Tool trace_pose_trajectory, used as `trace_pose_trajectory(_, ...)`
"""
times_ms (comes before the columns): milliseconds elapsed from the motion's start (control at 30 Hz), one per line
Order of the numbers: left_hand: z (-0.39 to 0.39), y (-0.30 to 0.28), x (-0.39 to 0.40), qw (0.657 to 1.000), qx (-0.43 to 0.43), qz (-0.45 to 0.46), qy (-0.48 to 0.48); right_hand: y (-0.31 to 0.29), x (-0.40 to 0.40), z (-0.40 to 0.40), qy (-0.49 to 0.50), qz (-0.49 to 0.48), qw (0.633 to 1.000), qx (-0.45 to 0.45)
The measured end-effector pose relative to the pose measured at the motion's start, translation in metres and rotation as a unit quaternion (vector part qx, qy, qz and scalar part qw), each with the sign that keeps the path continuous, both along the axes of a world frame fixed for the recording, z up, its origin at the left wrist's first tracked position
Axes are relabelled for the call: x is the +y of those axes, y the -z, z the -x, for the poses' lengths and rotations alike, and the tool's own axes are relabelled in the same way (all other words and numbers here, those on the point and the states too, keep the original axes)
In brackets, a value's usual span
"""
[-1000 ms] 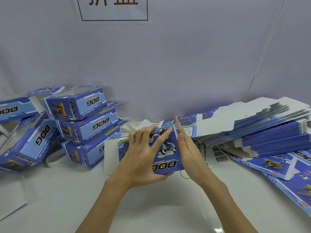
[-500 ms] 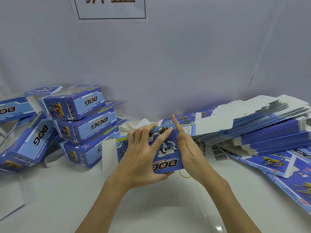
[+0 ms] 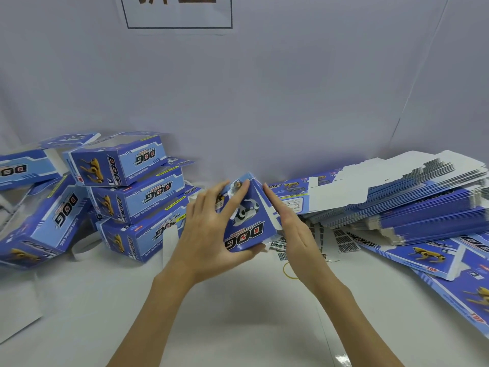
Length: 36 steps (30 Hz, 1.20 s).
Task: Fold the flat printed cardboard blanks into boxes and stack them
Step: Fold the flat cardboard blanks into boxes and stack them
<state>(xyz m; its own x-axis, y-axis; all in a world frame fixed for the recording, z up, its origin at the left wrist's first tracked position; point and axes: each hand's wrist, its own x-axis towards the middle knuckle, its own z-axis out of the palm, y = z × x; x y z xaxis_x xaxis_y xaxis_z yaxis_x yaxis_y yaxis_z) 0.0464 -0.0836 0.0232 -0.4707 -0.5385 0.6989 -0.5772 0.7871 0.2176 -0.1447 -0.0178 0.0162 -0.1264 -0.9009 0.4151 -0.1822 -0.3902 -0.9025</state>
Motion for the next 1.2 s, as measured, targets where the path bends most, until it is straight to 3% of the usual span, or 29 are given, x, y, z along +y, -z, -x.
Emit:
trace_pose_trajectory(567,0.002,0.004,0.0,0.999,0.031,-0.032,0.014,0.012,0.001,-0.001,-0.02,0.027,0.999,0.001)
trace_pose_trajectory(733,0.007,0.002,0.004,1.0,0.015,0.001,-0.008,0.01,-0.003,0.001,-0.005,0.052,0.999,0.01)
trace_pose_trajectory(867,0.008,0.004,0.002,0.998,-0.021,0.031,-0.049,0.011,-0.003,0.0,-0.021,0.059,0.997,-0.035)
trace_pose_trajectory(1200,0.007,0.004,0.001,0.999,-0.015,0.016,-0.045,0.019,-0.004,-0.003,0.021,0.096,0.992,0.073)
